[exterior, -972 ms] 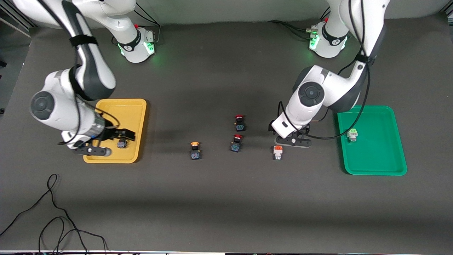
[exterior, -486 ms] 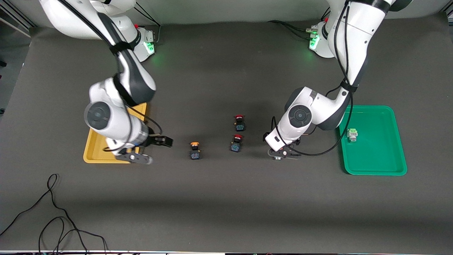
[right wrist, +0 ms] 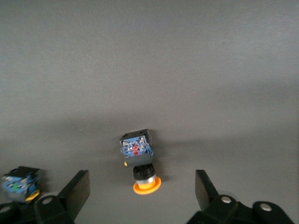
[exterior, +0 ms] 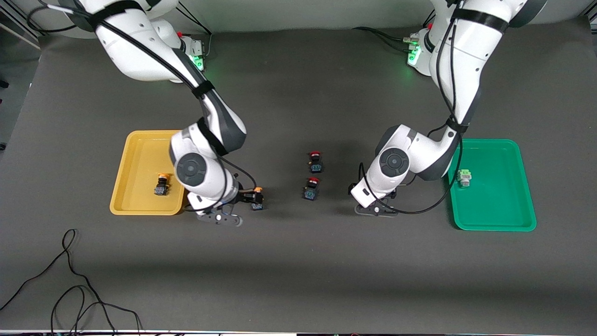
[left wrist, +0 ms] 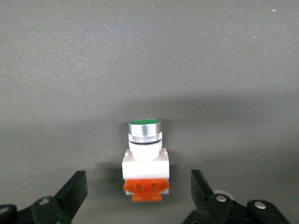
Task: Place green and yellow buttons in trays
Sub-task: 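Grasp the second orange button with the right gripper while the left grasps white button, then place the orange button in the yellow tray while the left places white button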
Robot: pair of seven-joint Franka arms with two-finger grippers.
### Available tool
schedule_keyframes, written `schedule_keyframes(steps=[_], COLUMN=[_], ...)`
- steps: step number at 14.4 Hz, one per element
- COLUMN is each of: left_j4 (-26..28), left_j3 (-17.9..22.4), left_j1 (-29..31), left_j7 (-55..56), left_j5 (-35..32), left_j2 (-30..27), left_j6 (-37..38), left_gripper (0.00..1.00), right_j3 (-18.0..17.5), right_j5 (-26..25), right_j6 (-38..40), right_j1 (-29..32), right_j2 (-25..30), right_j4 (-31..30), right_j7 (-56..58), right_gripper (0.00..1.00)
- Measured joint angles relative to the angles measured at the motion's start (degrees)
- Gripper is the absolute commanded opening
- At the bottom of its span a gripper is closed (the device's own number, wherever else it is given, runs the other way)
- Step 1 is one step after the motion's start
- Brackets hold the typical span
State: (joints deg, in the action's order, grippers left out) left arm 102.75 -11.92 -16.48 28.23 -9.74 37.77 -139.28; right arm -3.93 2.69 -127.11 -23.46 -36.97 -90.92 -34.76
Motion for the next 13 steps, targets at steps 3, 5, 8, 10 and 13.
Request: schedule_keyframes(steps=[3, 5, 8, 10, 13], left_j4=[-0.29, -0.84, -2.9, -5.08, -5.71], left_j3=[0.0, 0.02, 0.17, 0.45, 0.77], left_j1=[-0.03, -0.03, 0.25, 1.78, 7.35], left_j7=[2.62, 4.7, 6.3, 6.19, 1.02], left_j5=[-0.32, -0.32, 0.51, 3.33, 7.85], left_j2=[0.25, 0.24, -0.72, -3.66, -11.04], left_j6=[-0.12, 0.0, 4.54, 10.76, 21.6], left_gripper=[0.19, 0.16, 0.11, 0.11, 0.08], right_j3=[0.01, 0.1, 0.61, 0.83, 1.05], right_j5=[-0.68, -0.91, -3.31, -4.17, -4.4], right_j6=[-3.4, -5.34, -7.04, -8.36, -10.02], right_j1=[-1.56, -2.43, -2.86, -2.92, -3.12], right_j2=[-3.03, -4.67, -6.89, -8.31, -9.1], right_j4=[0.27, 0.3, 0.31, 0.32, 0.37], right_j7=[-1.49, -1.77, -2.07, -2.78, -3.53], right_gripper=[1.0, 1.0, 0.99, 0.45, 0.0])
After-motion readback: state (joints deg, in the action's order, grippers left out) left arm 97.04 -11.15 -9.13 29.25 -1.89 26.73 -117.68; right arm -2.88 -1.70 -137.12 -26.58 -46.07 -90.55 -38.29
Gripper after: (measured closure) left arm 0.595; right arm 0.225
